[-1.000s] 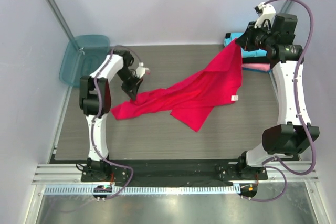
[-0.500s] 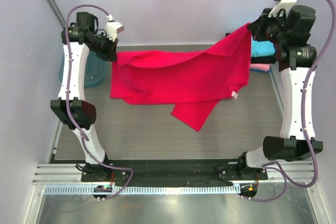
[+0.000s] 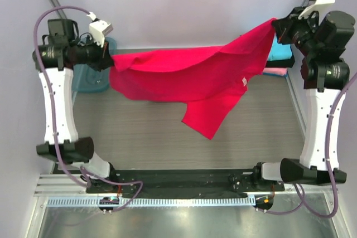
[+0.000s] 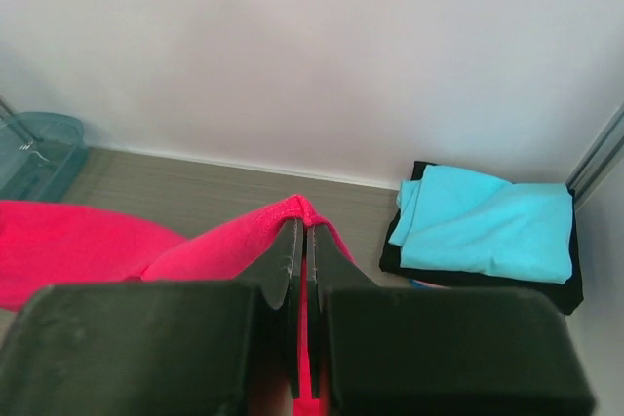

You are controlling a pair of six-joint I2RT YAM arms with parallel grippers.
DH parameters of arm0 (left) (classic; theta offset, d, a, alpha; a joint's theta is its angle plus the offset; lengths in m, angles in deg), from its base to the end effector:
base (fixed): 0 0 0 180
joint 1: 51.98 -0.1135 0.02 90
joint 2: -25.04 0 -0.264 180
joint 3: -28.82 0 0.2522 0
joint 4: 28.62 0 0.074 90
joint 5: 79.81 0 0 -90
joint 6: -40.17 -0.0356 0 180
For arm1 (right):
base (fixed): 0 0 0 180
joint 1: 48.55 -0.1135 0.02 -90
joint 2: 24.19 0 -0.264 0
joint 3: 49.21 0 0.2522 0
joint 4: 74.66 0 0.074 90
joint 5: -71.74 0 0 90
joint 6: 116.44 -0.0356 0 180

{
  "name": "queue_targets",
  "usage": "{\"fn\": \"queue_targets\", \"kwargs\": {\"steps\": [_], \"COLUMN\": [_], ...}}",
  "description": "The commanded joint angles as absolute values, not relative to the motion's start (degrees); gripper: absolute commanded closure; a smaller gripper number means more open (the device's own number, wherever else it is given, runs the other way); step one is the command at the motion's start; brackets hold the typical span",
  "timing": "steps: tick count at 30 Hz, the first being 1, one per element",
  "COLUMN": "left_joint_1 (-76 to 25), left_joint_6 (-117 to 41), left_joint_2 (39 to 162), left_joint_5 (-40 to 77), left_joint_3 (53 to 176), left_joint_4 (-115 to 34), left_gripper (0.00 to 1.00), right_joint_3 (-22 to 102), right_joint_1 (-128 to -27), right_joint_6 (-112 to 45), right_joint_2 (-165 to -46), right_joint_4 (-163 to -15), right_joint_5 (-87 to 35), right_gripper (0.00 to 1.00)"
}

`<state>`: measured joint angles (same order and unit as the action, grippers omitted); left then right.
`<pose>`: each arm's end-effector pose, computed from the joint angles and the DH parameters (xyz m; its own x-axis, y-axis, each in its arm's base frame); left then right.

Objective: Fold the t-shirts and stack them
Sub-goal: Flatten the tshirt out

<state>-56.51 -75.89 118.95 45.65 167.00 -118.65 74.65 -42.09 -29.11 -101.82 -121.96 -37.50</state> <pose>0.2912 0.0024 0.4791 -0.4926 0.3199 -0.8093 0.6184 0.7830 -0.0669 0.2453 -0.0160 0.5515 -0.0288 0.0475 -0.9985 -0.2200 0.9741 0.0527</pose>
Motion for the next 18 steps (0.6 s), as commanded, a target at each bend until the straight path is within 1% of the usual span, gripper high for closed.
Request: {"fn": "queue_targets", "kwargs": {"steps": [1, 4, 5, 6, 7, 8, 9, 13, 14, 15, 17, 18], "left_joint_1": [-56.5, -56.5, -56.5, -56.5, -56.5, -56.5, -56.5, -56.5, -56.5, -56.5, -56.5, -56.5], "left_joint_6": [-76.9, -76.5, -75.6, -74.8, -74.2, -73.9, -73.1, -71.3, -69.7, -69.7, -68.1, -67.8], "left_joint_2": [108.4, 98.9, 93.3, 90.6, 88.3, 85.9, 83.1, 78.9, 77.7, 77.7, 77.1, 77.2], "left_joint_5": [49.8, 48.9, 47.8, 47.2, 46.8, 46.3, 45.5, 43.7, 41.3, 41.3, 37.1, 35.8], "left_joint_3": [163.3, 157.1, 154.9, 152.0, 147.7, 146.0, 145.4, 146.2, 147.7, 147.7, 149.4, 152.2], "left_joint_4": [-112.7, -103.1, -99.7, -92.3, -88.9, -86.3, -83.7, -83.3, -82.3, -81.5, -80.8, -80.8], "left_gripper": [1.0, 1.0, 1.0, 1.0, 1.0, 1.0, 1.0, 1.0, 1.0, 1.0, 1.0, 1.0], "right_joint_3": [73.3, 73.4, 73.4, 73.4, 73.4, 73.4, 73.4, 73.4, 74.1, 74.1, 76.9, 77.8], "right_joint_1": [-41.9, -41.9, -41.9, -41.9, -41.9, -42.0, -41.9, -41.9, -41.9, -41.9, -41.9, -41.9], "right_joint_6": [-27.1, -25.2, -24.9, -24.6, -24.4, -24.2, -24.2, -24.2, -24.2, -24.2, -23.9, -23.0], "right_joint_2": [-93.7, -88.6, -87.4, -86.4, -85.2, -83.2, -82.1, -77.6, -76.6, -76.5, -76.8, -77.4], "right_joint_4": [-116.2, -114.1, -113.6, -113.3, -112.6, -112.2, -111.6, -105.8, -103.6, -103.5, -101.4, -101.1], "right_joint_5": [-38.7, -37.9, -37.6, -37.1, -35.7, -34.9, -34.1, -30.2, -27.3, -27.3, -25.4, -25.1], "right_gripper": [0.99, 0.99, 0.99, 0.99, 0.99, 0.99, 0.99, 0.99, 0.99, 0.99, 0.99, 0.99]}}
